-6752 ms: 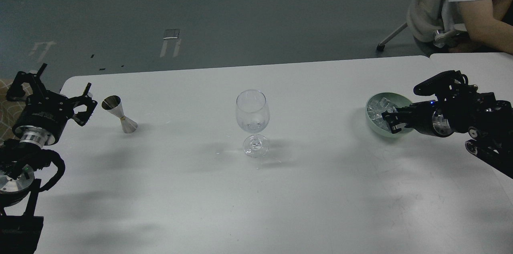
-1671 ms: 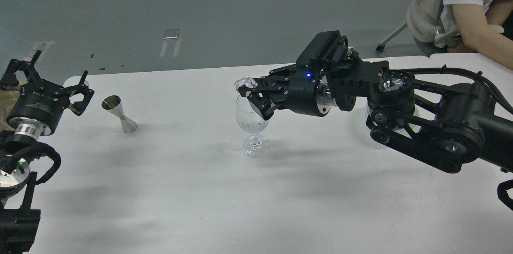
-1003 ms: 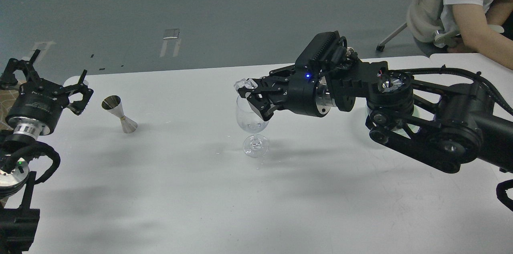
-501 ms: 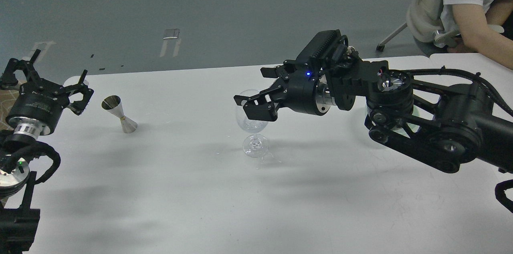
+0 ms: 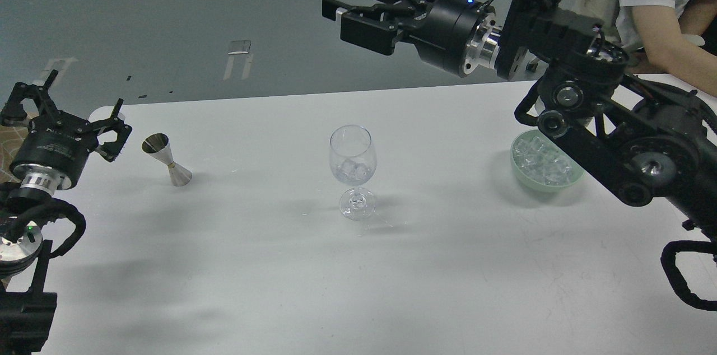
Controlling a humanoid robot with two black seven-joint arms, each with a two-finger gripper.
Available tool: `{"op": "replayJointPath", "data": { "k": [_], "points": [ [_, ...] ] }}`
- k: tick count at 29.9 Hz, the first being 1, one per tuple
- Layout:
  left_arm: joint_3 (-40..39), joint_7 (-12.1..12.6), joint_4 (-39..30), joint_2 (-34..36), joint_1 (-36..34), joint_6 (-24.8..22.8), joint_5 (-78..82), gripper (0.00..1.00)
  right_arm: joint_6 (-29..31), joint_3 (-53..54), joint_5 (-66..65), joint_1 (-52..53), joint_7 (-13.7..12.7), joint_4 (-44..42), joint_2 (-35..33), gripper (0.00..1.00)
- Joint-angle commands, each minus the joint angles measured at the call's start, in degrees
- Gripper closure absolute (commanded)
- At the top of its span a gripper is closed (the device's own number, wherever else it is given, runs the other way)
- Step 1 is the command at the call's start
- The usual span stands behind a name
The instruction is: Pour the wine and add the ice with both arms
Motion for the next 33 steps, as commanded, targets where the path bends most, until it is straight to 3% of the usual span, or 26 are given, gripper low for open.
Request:
{"op": "replayJointPath", "data": {
  "k": [1, 8, 12, 23, 33],
  "points": [
    [0.3, 0.5, -0.1, 0.9, -0.2, -0.2, 0.1, 0.02, -1.3, 5.7, 2.5, -2.3, 0.0, 0.1, 1.3, 0.0],
    [0.3, 0.7, -0.2, 2.0, -0.5, -1.5, 0.4, 0.02, -9.0, 18.6, 7.5, -6.7, -0.1, -1.4, 1.8, 0.0],
    [0.4, 0.1, -0.2, 2.0, -0.5, -4.9, 0.6, 0.02, -8.8, 23.7, 26.9, -6.7, -0.1, -9.0, 0.8, 0.0],
    [0.5, 0.7, -0.1, 1.6, -2.8, -4.9, 0.0, 0.02, -8.6, 27.8, 65.2, -8.3, -0.7, -19.9, -2.3, 0.0],
    [1.1, -0.2, 3.9, 4.6, -7.4, -5.2, 2.6, 0.02, -5.0, 28.0, 84.8, -10.0, -0.8, -28.3, -1.9, 0.0]
  ]
}}
